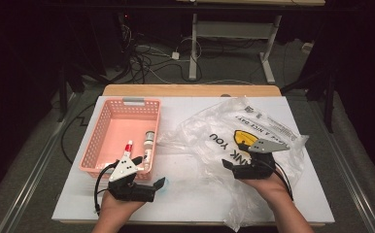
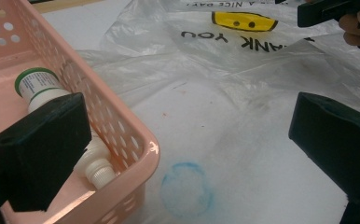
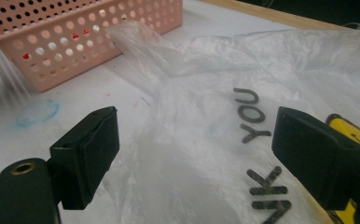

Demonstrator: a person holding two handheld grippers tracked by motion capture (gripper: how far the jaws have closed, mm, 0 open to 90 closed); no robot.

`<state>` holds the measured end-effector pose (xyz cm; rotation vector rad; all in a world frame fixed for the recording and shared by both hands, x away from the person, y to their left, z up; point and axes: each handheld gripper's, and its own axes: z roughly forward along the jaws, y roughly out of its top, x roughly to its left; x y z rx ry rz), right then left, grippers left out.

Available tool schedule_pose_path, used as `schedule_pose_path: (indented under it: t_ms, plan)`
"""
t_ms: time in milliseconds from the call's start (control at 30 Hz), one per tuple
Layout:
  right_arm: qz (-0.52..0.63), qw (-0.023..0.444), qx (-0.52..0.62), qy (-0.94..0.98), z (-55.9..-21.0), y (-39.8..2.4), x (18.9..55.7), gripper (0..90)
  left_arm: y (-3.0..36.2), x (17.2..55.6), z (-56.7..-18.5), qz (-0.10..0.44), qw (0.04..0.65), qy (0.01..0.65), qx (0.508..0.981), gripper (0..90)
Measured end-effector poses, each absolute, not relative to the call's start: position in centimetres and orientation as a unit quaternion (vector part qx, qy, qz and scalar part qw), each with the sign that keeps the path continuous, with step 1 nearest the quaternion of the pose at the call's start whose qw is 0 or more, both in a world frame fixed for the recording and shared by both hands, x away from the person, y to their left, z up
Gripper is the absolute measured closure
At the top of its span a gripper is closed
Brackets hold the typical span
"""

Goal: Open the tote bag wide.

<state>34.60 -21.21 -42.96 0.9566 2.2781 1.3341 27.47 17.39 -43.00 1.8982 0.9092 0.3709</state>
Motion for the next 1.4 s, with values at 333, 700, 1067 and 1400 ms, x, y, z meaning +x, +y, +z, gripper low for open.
schedule_pose_path:
  t_ms: [333, 700, 1067, 1400]
  plan:
    - [0.427, 0.14, 0.32, 0.834, -44.8, -19.8, 34.7, 15.2, 17.3, 27.5, -43.1, 0.155, 0.48, 0.371, 0.78, 0.0]
    - [0.36, 0.114, 0.296, 0.877, -46.9, -18.9, 34.8, 39.2, 17.4, 27.6, -43.4, 0.16, 0.481, 0.371, 0.778, 0.0]
    - [0.346, 0.129, 0.294, 0.882, -47.6, -19.1, 35.2, 68.1, 17.4, 27.7, -43.6, 0.157, 0.479, 0.371, 0.78, 0.0]
    - [0.351, 0.127, 0.28, 0.884, -47.7, -19.1, 35.1, 90.0, 17.1, 27.6, -43.7, 0.157, 0.476, 0.369, 0.783, 0.0]
